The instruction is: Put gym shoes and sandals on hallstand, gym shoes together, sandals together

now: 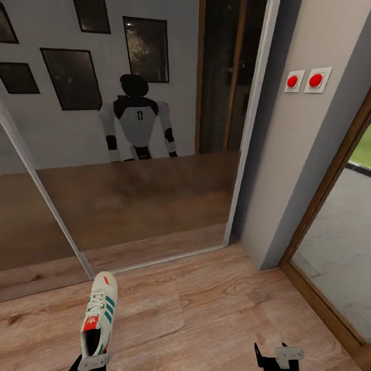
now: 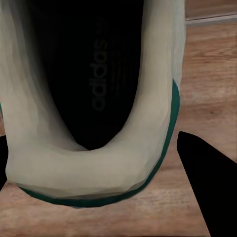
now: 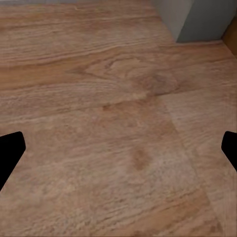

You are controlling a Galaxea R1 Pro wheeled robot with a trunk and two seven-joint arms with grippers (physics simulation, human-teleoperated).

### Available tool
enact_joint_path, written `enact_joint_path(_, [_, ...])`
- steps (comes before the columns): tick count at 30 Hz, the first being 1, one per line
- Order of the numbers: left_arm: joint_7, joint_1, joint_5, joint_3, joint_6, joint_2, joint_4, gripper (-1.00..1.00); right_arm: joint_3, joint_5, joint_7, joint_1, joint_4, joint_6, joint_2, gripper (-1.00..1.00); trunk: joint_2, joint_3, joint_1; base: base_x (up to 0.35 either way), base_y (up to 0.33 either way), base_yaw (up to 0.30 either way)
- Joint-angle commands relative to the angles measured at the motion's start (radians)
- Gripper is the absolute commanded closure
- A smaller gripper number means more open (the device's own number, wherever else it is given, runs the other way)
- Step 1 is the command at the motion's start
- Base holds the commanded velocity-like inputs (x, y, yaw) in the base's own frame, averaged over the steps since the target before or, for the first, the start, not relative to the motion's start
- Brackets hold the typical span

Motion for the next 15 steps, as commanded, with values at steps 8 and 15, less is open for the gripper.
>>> enact_joint_path(8, [0.011, -0.001, -0.004, 0.002, -0.003, 0.000, 0.000, 1.00, -0.008, 0.010, 0.000, 0.000, 0.001, -0.003, 0.001, -1.00, 0.000, -0.001, 0.000, 0.015, -0.196, 0.279])
enact_joint_path(15, [0.011, -0.001, -0.004, 0.005, -0.003, 0.000, 0.000, 1.00, -0.008, 0.010, 0.000, 0.000, 0.001, -0.003, 0.001, -1.00, 0.000, -0.001, 0.000, 0.001, -0.265, 0.278])
